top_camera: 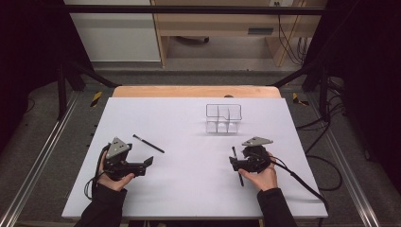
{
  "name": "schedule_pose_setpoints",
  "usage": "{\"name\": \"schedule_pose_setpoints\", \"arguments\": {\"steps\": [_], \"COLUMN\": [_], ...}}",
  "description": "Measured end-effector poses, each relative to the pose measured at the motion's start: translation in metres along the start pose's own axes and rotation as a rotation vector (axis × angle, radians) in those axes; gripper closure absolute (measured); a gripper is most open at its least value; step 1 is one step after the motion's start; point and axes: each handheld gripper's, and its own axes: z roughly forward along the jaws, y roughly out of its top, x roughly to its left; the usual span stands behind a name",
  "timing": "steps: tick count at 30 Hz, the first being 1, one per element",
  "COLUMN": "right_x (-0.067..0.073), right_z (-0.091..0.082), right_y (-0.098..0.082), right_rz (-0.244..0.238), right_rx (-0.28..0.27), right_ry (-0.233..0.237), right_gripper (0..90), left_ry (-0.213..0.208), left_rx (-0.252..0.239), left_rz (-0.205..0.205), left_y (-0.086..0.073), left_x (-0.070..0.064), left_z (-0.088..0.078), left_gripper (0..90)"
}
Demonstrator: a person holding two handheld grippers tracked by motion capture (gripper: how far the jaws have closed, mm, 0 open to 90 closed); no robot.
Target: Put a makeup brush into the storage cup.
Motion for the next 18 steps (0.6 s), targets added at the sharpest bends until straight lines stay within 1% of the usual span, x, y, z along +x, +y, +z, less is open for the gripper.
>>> {"name": "schedule_pose_setpoints", "arguments": {"steps": [4,5,7,8,10,11,12,15,16,18], "right_x": [0.001,0.001,0.001,0.001,0.001,0.002,0.001,0.002,0.002,0.002], "right_z": [0.005,0.008,0.009,0.012,0.013,0.016,0.017,0.02,0.02,0.021], "right_y": [-0.001,-0.002,-0.003,-0.004,-0.005,-0.006,-0.007,-0.008,-0.008,-0.009], "right_rz": [-0.007,-0.007,-0.014,-0.017,-0.013,-0.01,-0.018,-0.016,-0.016,-0.012], "right_rx": [0.022,0.042,0.048,0.06,0.067,0.084,0.089,0.106,0.106,0.12], "right_ry": [-0.008,-0.01,-0.011,-0.014,-0.011,-0.002,-0.005,0.004,0.004,0.009], "right_gripper": [25.5,27.0,27.8,29.8,30.9,34.1,35.7,41.2,41.2,45.7], "left_ry": [-0.001,-0.002,-0.002,-0.003,-0.003,-0.002,-0.002,-0.003,-0.003,-0.003], "left_rx": [0.003,0.007,0.009,0.011,0.01,0.01,0.01,0.013,0.013,0.016], "left_rz": [0.002,0.002,0.004,0.003,0.001,-0.001,-0.002,0.0,0.0,0.002], "left_y": [0.0,0.0,0.0,-0.001,-0.001,-0.001,-0.001,-0.001,-0.001,-0.001], "left_x": [0.0,0.0,0.0,0.0,-0.001,0.0,0.0,0.0,0.0,0.0], "left_z": [0.0,0.001,0.001,0.001,0.001,0.001,0.001,0.002,0.002,0.002], "left_gripper": [4.1,4.1,4.1,4.1,4.1,4.2,4.2,4.3,4.3,4.4]}}
